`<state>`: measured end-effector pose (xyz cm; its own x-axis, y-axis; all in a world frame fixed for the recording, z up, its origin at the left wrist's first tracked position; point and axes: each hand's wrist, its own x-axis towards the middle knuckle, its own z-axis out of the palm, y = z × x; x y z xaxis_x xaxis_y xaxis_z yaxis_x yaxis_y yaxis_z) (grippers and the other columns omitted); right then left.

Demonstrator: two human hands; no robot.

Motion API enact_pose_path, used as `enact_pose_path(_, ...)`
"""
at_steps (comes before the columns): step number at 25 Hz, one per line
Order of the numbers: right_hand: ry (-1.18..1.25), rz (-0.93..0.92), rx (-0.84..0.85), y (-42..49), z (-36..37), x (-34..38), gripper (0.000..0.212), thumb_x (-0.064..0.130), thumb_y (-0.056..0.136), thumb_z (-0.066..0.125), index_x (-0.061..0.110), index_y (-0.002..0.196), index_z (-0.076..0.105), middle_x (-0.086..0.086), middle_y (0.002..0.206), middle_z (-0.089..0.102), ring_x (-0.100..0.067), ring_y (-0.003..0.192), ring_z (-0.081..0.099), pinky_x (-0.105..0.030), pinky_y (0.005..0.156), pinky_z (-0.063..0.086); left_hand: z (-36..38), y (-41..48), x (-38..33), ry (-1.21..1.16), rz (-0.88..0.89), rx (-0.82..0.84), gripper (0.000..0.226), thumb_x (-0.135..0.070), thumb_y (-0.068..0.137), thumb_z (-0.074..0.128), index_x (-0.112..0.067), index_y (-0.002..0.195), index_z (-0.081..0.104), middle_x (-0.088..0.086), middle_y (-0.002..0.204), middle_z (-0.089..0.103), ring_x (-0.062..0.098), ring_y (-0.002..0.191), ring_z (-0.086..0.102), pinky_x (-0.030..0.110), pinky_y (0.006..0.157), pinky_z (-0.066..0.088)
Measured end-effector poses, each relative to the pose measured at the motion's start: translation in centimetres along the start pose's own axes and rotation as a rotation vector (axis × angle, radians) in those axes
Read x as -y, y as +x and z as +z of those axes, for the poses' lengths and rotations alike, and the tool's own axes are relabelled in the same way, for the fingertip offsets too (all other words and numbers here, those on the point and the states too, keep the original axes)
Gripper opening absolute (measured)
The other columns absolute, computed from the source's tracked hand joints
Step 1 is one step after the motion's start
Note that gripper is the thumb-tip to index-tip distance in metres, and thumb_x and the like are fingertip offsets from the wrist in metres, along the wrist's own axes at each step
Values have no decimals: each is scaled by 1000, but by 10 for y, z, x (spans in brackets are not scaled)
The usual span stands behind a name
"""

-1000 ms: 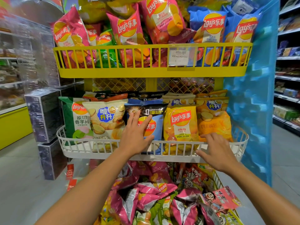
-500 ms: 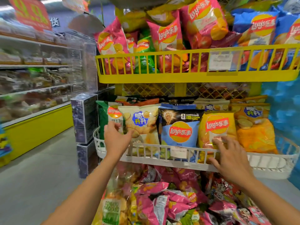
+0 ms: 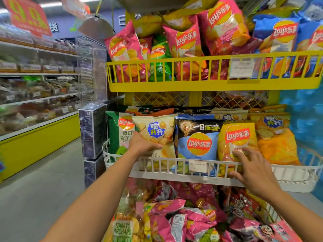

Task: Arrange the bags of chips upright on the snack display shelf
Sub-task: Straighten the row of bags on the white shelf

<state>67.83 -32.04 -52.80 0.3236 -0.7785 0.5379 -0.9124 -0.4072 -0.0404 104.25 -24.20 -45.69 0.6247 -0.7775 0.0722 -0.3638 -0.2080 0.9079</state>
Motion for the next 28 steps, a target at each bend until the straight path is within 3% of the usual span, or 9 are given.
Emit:
enact_pose_path(2,-1,3,6,0,-1,1,73,52,68,78,25,131,52,-13,137,48,-33,127,40,-52,94,43,6,1,1,-57,24,-39,111,-34,42,97,-8,137,46,8,130,61,30,120,58,44,98,51)
enact_pose_path(4,1,12,12,0,-3,1,75,52,67,78,25,132,52,-12,138,47,-33,128,39,-52,95,43,6,2,2,-142,57,-56,73,-27,46,95,-12,111,65,4,105,73,26,102,68,37,83,58)
enact_pose_path(6,5,16,20,0,-5,2,75,52,67,79,25,132,52,-12,138,47,-32,129,39,-52,95,43,1,3,3,-222,96,-57,59,-20,49,94,-14,102,70,2,94,75,24,94,71,32,76,58)
enact_pose_path(9,4,16,28,0,-5,2,76,52,66,79,24,131,52,-12,137,48,-33,129,39,-53,95,43,-13,2,4,-359,155,-54,81,-21,41,95,-12,116,66,4,101,76,21,93,73,41,85,60)
enact_pose_path(12,9,14,32,1,-6,2,76,51,67,79,24,132,52,-13,138,47,-33,129,38,-53,96,42,-33,-5,0,-416,270,-67,67,-6,51,93,-4,113,70,9,97,78,22,88,75,45,89,59)
enact_pose_path(15,23,21,44,2,-8,3,77,51,68,78,25,134,49,-11,141,45,-32,132,37,-52,99,40,-56,-21,-16,-477,368,-98,70,-3,49,93,-4,114,68,9,99,77,27,94,74,45,86,59)
enact_pose_path(20,88,-17,73,-2,-14,-5,73,47,77,72,28,140,42,-8,148,38,-28,138,31,-47,106,35,-68,-67,-57,-594,511,-131,85,-21,41,91,-7,119,63,8,102,75,25,92,73,39,79,60)
enact_pose_path(24,184,17,29,-14,-28,-25,63,41,85,66,25,141,43,-7,147,39,-28,137,34,-44,109,33,-23,-104,-94,-576,523,-6,98,-24,35,95,-9,125,60,10,107,75,24,94,74,39,79,61)
enact_pose_path(28,260,170,20,-36,-40,-80,58,37,88,63,21,140,45,-8,148,38,-29,137,32,-47,110,32,77,-140,-114,-468,472,237,88,-33,33,98,-21,114,63,4,101,77,23,92,75,42,80,60)
